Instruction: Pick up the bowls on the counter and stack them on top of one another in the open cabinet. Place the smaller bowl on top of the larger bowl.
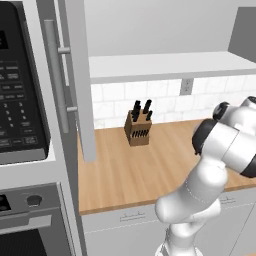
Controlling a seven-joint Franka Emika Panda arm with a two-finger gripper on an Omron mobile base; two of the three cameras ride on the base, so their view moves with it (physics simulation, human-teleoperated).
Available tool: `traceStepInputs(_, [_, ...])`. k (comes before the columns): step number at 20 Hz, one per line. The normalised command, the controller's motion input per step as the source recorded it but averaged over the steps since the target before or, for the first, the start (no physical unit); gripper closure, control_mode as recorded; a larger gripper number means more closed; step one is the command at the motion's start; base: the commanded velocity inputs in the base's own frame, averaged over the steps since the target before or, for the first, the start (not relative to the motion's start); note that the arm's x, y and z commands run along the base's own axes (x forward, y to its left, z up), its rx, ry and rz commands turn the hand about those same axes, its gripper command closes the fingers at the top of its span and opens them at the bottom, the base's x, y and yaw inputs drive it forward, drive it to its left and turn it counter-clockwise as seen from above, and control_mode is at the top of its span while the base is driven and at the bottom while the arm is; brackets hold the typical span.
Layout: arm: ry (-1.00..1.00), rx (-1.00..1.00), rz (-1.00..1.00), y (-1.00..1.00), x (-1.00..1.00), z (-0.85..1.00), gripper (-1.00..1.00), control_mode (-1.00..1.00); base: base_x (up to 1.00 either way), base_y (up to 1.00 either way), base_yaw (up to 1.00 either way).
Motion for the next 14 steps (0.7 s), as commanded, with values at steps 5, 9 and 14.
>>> traceStepInputs(5, [0.0,0.0,-0.02,-0.12,0.24,-0.25,1.0,-1.0,0.0,0.0,0.0])
traceStepInputs(9, [0.0,0.0,-0.05,-0.3,0.34,-0.06,1.0,-1.0,0.0,0.0,0.0])
traceStepInputs(14, [0.04,0.0,-0.05,-0.25,0.39,-0.13,1.0,-1.0,0.0,0.0,0.0])
